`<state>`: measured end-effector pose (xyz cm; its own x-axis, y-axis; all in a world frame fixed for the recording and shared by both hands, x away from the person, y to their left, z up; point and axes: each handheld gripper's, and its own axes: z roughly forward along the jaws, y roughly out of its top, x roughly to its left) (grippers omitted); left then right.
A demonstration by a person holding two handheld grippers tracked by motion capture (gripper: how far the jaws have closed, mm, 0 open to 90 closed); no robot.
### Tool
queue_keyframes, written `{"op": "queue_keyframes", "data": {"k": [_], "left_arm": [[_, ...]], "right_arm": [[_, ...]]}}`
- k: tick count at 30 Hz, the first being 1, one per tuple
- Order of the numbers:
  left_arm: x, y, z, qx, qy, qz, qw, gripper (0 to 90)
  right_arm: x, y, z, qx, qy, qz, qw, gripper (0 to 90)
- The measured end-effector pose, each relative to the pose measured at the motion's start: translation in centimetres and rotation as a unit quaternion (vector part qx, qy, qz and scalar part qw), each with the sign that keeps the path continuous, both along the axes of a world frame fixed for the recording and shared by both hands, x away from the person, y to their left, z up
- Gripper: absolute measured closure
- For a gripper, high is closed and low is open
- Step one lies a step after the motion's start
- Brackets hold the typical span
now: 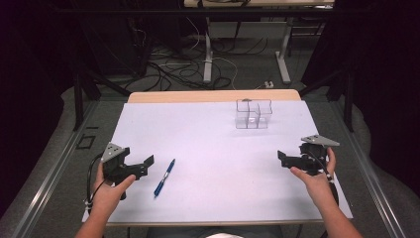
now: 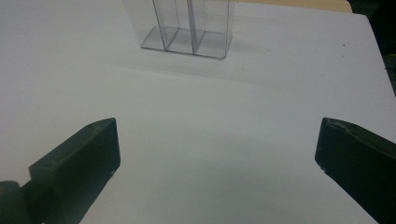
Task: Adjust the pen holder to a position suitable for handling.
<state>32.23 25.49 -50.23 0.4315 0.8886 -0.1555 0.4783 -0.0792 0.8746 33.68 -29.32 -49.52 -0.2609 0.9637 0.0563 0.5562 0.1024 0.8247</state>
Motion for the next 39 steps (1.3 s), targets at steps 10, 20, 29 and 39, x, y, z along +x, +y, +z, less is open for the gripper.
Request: {"op": "queue_keyframes", "data": {"k": [10, 20, 29, 39], "left_arm": [[0.0, 0.2, 0.2, -0.006, -0.002, 0.011, 0.9999, 0.6], [0.0, 0.1, 0.1, 0.001, 0.002, 0.012, 0.9999, 0.6], [0.0, 0.1, 0.0, 0.001, 0.004, 0.011, 0.9999, 0.6], [0.0, 0.2, -0.1, -0.001, 0.008, 0.010, 0.9999, 0.6]], "right_arm": [[0.4, 0.1, 0.0, -0.002, 0.018, -0.003, 0.9998, 7.8], [1.4, 1.7, 1.2, -0.061, 0.037, 0.064, 0.9954, 24.6], [3.0, 2.2, 3.1, -0.082, 0.053, 0.104, 0.9898, 32.5], [4.7, 2.9, 5.7, -0.082, 0.034, 0.108, 0.9902, 15.5]]}}
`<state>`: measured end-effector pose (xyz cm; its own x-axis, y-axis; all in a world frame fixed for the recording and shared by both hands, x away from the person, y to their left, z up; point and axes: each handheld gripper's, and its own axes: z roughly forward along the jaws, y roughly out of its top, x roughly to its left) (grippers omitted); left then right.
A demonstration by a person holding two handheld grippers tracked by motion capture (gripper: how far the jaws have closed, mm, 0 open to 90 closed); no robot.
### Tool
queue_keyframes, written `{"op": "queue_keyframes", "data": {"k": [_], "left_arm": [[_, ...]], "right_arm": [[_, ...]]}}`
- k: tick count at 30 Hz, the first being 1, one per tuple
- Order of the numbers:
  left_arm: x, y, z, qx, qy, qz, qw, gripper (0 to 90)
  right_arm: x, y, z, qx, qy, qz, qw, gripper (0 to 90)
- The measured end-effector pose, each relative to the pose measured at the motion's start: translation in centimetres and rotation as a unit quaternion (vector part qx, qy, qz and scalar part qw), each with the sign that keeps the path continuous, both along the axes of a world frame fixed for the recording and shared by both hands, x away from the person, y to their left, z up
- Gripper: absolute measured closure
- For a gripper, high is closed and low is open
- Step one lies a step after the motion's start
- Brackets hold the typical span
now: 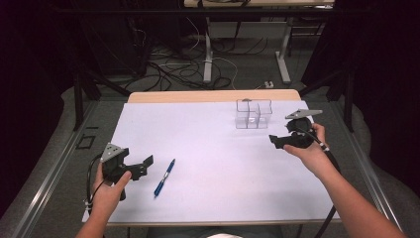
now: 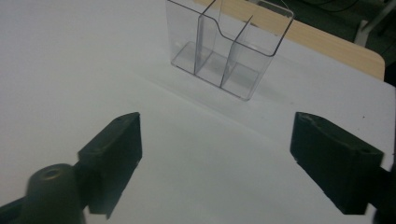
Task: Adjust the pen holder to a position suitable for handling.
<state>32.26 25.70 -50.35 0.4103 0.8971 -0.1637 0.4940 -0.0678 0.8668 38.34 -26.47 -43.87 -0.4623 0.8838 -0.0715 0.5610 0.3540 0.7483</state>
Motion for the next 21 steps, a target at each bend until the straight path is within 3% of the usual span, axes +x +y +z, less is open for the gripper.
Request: {"op": "queue_keyframes", "data": {"k": [6, 10, 12, 15, 21], "left_arm": [[0.0, 0.1, 0.0, 0.001, 0.001, 0.000, 1.0000, 0.6], [0.0, 0.1, 0.0, 0.001, 0.001, 0.000, 1.0000, 0.6], [0.0, 0.1, -0.1, 0.002, 0.000, 0.000, 1.0000, 0.6], [0.0, 0.1, -0.1, 0.002, 0.001, 0.001, 1.0000, 0.6], [0.0, 0.2, -0.1, 0.003, 0.001, 0.000, 1.0000, 0.6]], "right_arm": [[1.0, 0.8, 1.0, -0.049, -0.006, 0.032, 0.9983, 5.5], [1.7, 1.4, 1.7, -0.097, -0.015, 0.051, 0.9939, 7.1], [2.1, 1.6, 2.1, -0.111, -0.015, 0.062, 0.9918, 14.7], [2.8, 1.9, 2.6, -0.130, -0.019, 0.081, 0.9880, 16.7], [4.3, 2.7, 3.3, -0.176, -0.032, 0.127, 0.9755, 22.2]]}}
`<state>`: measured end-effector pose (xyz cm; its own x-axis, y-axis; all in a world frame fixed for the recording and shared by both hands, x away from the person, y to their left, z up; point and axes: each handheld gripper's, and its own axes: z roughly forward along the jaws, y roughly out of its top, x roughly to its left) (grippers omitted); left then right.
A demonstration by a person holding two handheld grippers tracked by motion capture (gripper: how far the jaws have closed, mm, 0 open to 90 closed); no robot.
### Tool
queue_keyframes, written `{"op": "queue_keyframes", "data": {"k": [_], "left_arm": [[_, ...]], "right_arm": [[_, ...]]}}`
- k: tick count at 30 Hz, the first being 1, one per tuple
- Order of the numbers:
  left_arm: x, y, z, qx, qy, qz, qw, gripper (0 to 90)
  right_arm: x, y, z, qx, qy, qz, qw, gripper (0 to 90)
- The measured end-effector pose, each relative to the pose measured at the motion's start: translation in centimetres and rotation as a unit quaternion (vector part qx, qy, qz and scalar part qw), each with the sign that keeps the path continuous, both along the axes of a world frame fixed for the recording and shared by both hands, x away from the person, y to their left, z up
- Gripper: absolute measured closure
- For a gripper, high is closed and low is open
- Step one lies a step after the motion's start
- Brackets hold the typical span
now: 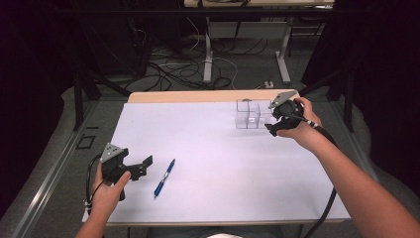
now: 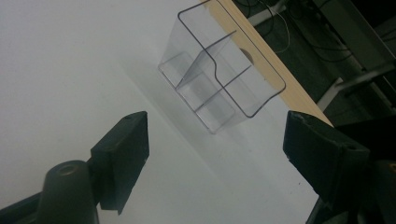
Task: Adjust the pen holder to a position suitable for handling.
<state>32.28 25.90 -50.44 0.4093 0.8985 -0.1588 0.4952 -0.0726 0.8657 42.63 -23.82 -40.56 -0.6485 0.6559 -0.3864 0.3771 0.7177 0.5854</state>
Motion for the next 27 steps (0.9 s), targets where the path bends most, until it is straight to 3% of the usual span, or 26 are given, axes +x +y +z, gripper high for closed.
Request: {"op": "queue_keyframes", "data": {"k": [4, 7, 11, 13, 14, 15, 17, 18, 19, 20, 21, 22, 24, 25, 26, 27], "left_arm": [[0.0, 0.1, 0.0, 0.000, 0.001, 0.001, 1.0000, 0.6], [0.0, 0.1, -0.1, 0.000, 0.001, 0.001, 1.0000, 0.6], [0.0, 0.1, -0.1, 0.000, 0.001, 0.000, 1.0000, 0.6], [0.0, 0.1, -0.1, 0.000, 0.001, 0.000, 1.0000, 0.6], [0.0, 0.2, -0.1, 0.000, 0.002, 0.001, 1.0000, 0.6], [0.0, 0.2, -0.1, 0.000, 0.002, 0.001, 1.0000, 0.6], [0.0, 0.2, -0.1, -0.001, 0.002, 0.001, 1.0000, 0.6], [0.1, 0.2, -0.1, -0.001, 0.002, 0.001, 1.0000, 0.6], [0.1, 0.2, -0.1, -0.001, 0.002, 0.001, 1.0000, 0.6], [0.1, 0.2, -0.1, -0.001, 0.002, 0.001, 1.0000, 0.6], [0.1, 0.2, -0.1, 0.000, 0.002, 0.001, 1.0000, 0.6], [0.1, 0.2, -0.2, 0.000, 0.002, 0.001, 1.0000, 0.6], [0.1, 0.3, -0.2, 0.000, 0.003, 0.001, 1.0000, 0.6], [0.1, 0.3, -0.2, 0.000, 0.003, 0.001, 1.0000, 0.6], [0.1, 0.3, -0.2, 0.000, 0.003, 0.001, 1.0000, 0.6], [0.2, 0.3, -0.2, 0.000, 0.003, 0.001, 1.0000, 0.6]], "right_arm": [[1.1, 0.7, 0.3, -0.032, 0.009, 0.032, 0.9989, 26.6], [2.0, 1.1, 0.3, -0.041, 0.013, 0.062, 0.9972, 28.2], [3.1, 1.7, 0.2, -0.072, 0.036, 0.099, 0.9918, 35.8], [3.6, 2.0, -0.1, -0.083, 0.032, 0.120, 0.9888, 37.8], [3.7, 2.1, -0.1, -0.098, 0.035, 0.119, 0.9874, 38.6], [3.7, 2.1, -0.1, -0.098, 0.035, 0.119, 0.9874, 38.6], [4.5, 2.4, -0.4, -0.107, 0.027, 0.140, 0.9839, 38.8], [4.5, 2.5, -0.3, -0.122, 0.035, 0.135, 0.9827, 38.8], [4.8, 2.5, -0.1, -0.140, 0.038, 0.146, 0.9785, 38.9], [5.1, 2.6, -0.8, -0.111, 0.005, 0.158, 0.9810, 39.0], [5.5, 2.6, -0.8, -0.116, 0.000, 0.171, 0.9783, 39.5], [5.5, 2.6, -0.8, -0.116, 0.000, 0.171, 0.9783, 39.5], [6.0, 2.8, -0.3, -0.156, 0.033, 0.179, 0.9709, 39.6], [6.2, 2.9, -0.3, -0.163, 0.041, 0.179, 0.9693, 39.6], [6.5, 3.0, -0.5, -0.161, 0.039, 0.179, 0.9698, 39.6], [6.8, 3.0, -0.9, -0.150, 0.017, 0.188, 0.9705, 40.0]]}}
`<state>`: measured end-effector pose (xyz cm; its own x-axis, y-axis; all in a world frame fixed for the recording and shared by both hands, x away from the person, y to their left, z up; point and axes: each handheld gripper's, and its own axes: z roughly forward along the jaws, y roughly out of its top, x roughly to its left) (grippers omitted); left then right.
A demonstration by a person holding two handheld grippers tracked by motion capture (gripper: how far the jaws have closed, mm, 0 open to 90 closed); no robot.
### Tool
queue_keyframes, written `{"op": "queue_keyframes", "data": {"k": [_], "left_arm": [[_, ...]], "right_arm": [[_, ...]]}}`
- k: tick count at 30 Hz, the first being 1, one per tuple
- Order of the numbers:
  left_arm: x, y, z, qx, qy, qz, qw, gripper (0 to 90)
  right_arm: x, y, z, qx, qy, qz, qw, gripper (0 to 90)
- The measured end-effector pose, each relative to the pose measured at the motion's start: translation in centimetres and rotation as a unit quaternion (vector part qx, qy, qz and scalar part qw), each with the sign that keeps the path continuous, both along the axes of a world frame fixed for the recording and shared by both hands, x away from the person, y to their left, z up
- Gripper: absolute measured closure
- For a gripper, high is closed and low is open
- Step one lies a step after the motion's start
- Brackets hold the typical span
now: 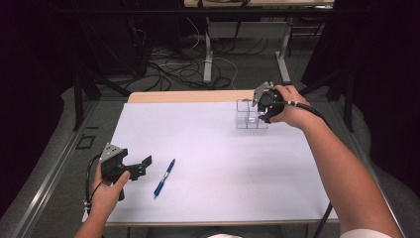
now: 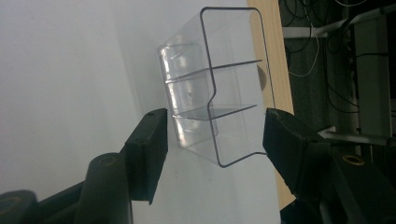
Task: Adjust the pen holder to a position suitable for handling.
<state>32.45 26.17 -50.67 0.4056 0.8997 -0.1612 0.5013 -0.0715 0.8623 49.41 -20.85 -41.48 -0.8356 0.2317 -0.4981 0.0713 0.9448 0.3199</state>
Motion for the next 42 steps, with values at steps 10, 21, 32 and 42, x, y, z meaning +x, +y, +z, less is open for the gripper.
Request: {"op": "queue_keyframes", "data": {"k": [10, 21, 32, 42], "left_arm": [[0.0, 0.0, 0.0, 0.001, 0.002, 0.000, 1.0000, 0.6], [0.0, 0.1, -0.1, 0.003, 0.002, 0.000, 1.0000, 0.6], [0.0, 0.1, -0.1, 0.003, 0.002, 0.000, 1.0000, 0.6], [-0.1, 0.1, -0.1, 0.001, 0.000, 0.002, 1.0000, 0.6]], "right_arm": [[1.4, 0.4, -0.6, -0.037, 0.033, 0.015, 0.9987, 50.8], [2.8, 1.1, -1.8, -0.057, 0.049, 0.039, 0.9964, 61.9], [4.0, 1.9, -2.7, -0.062, 0.056, 0.044, 0.9955, 64.0], [4.6, 2.1, -3.5, -0.072, 0.066, 0.049, 0.9940, 67.1]]}}
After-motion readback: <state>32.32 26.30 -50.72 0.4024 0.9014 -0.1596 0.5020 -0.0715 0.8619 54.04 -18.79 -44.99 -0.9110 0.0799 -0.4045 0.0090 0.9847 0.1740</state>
